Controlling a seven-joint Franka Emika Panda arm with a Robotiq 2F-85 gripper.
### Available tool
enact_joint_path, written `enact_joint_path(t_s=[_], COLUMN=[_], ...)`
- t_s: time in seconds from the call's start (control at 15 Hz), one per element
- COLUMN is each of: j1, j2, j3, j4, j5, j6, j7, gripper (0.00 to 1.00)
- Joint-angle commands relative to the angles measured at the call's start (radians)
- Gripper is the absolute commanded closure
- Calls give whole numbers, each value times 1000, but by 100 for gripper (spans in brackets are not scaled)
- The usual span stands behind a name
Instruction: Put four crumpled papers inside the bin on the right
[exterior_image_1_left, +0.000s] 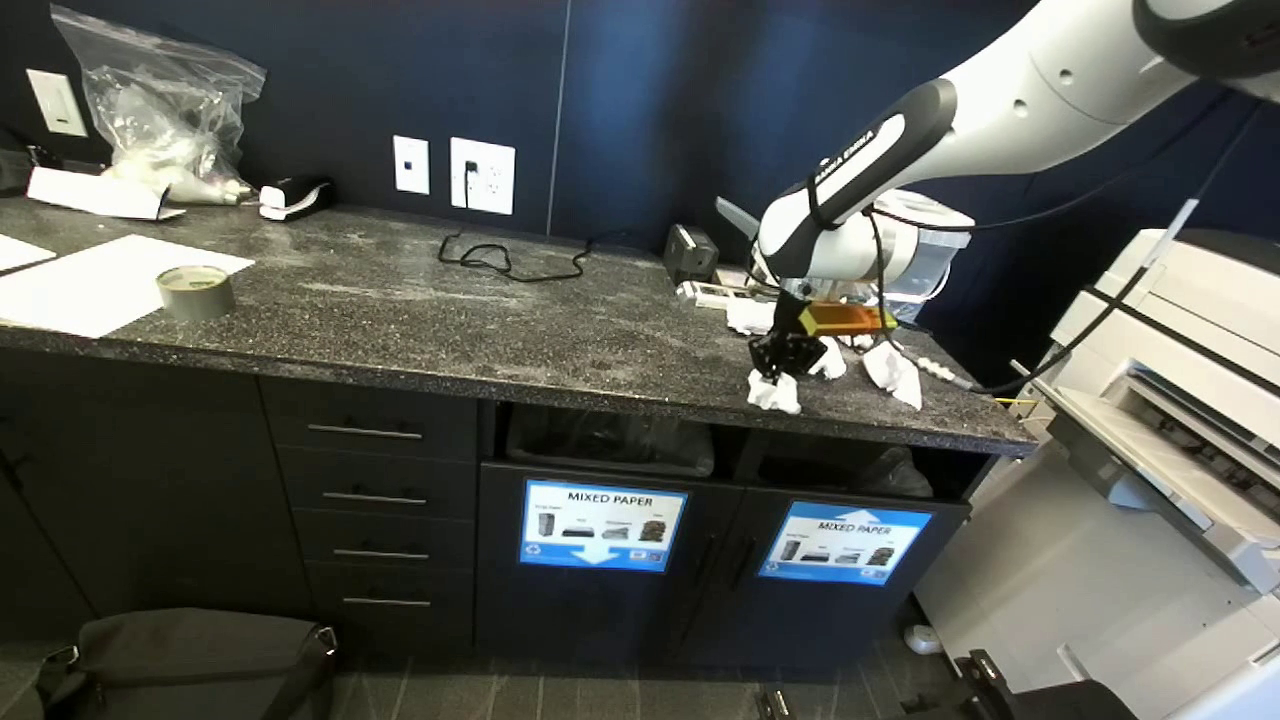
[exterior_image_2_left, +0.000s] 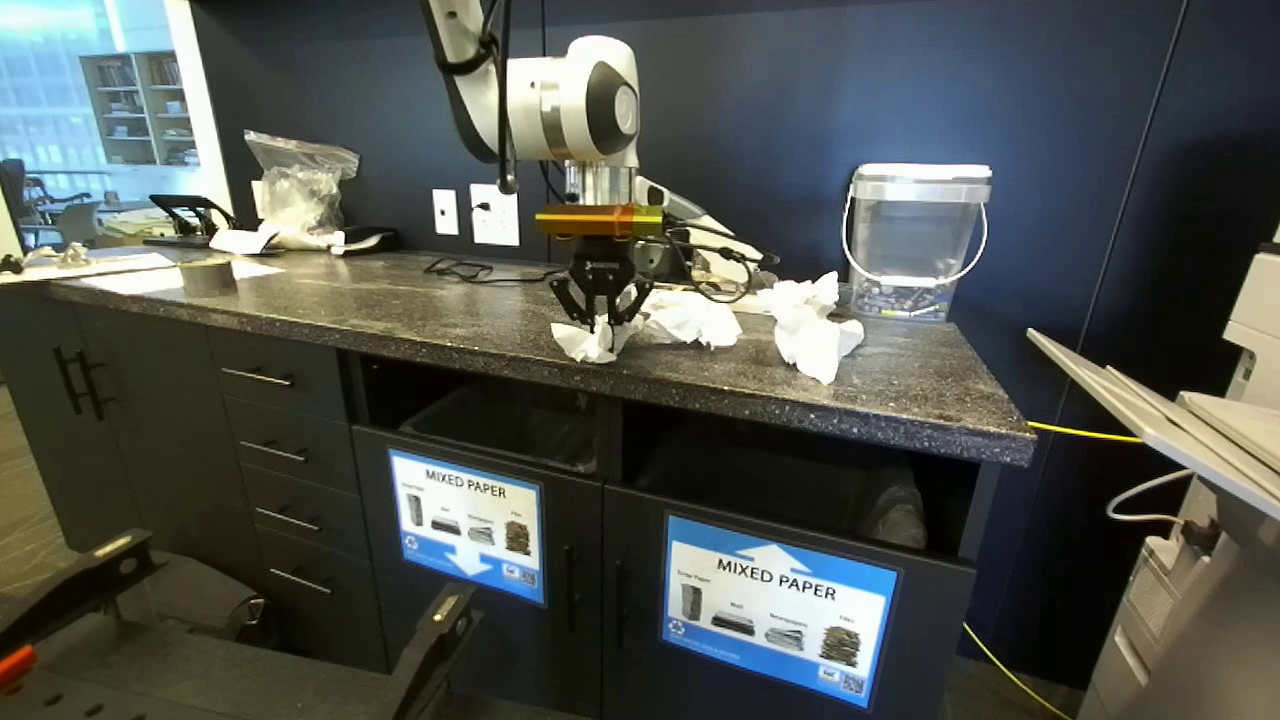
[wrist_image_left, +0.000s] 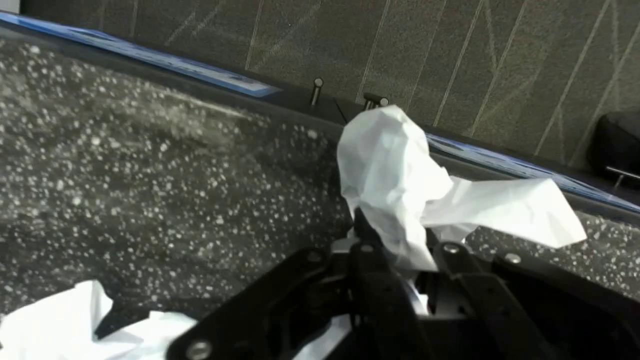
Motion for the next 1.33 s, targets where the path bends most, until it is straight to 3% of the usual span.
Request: enact_joint_path(t_s=[0.0, 0.4, 0.67, 0.93, 1.27], j1=[-21, -59, -73, -37, 5], j2=[-123, -249, -230, -137, 49], j3=[-12, -25, -48, -107, -154], j4=[-248, -579, -764, -836, -793], j5=[-13, -8, -22, -38, 17], j6=[161, 415, 661, 954, 1260], j7=[-18, -29, -18, -5, 1], gripper=[84, 84, 84, 84, 84])
